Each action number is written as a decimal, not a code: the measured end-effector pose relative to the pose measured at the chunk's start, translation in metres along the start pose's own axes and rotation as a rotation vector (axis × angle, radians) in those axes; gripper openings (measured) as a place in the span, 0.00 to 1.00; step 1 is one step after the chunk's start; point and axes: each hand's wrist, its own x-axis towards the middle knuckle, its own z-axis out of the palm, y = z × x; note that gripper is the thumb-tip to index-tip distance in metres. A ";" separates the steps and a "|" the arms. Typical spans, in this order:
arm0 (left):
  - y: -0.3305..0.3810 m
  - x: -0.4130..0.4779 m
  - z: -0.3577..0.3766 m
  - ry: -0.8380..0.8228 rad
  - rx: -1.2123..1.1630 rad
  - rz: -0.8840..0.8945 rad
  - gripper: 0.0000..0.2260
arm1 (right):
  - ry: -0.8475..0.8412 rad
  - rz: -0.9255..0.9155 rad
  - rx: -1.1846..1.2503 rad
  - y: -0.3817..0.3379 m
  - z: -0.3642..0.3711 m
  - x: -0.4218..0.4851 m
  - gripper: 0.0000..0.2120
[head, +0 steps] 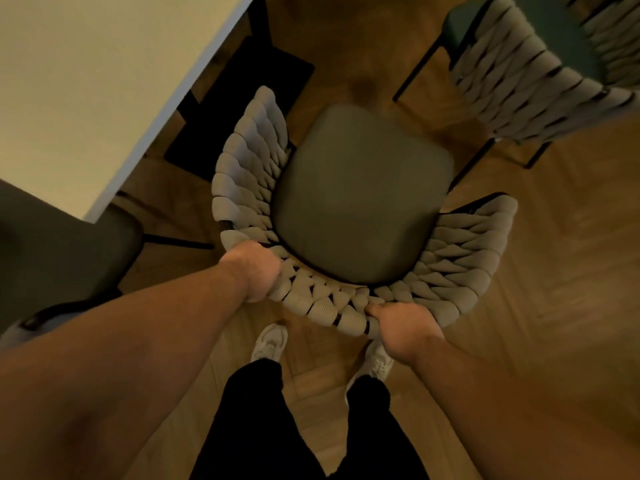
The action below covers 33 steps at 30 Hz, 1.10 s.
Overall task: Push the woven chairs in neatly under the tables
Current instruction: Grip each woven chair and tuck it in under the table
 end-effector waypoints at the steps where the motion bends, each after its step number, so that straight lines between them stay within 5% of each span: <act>1: 0.007 0.000 0.000 -0.015 -0.032 -0.019 0.17 | -0.011 -0.022 -0.017 0.009 -0.001 0.000 0.26; 6: 0.056 -0.004 -0.009 -0.071 -0.129 -0.080 0.20 | -0.039 -0.119 -0.112 0.063 -0.001 0.001 0.20; 11: 0.096 -0.004 -0.013 -0.065 -0.296 -0.100 0.10 | -0.078 -0.196 -0.251 0.110 -0.023 0.012 0.24; 14: 0.098 -0.001 -0.016 -0.064 -0.419 -0.055 0.08 | -0.045 -0.212 -0.343 0.128 -0.036 0.026 0.24; 19: 0.075 -0.003 -0.011 -0.020 -0.359 -0.074 0.20 | -0.009 -0.208 -0.473 0.141 -0.063 0.054 0.23; 33: 0.120 0.027 -0.053 -0.038 -0.622 -0.272 0.11 | -0.091 -0.445 -0.670 0.221 -0.130 0.111 0.30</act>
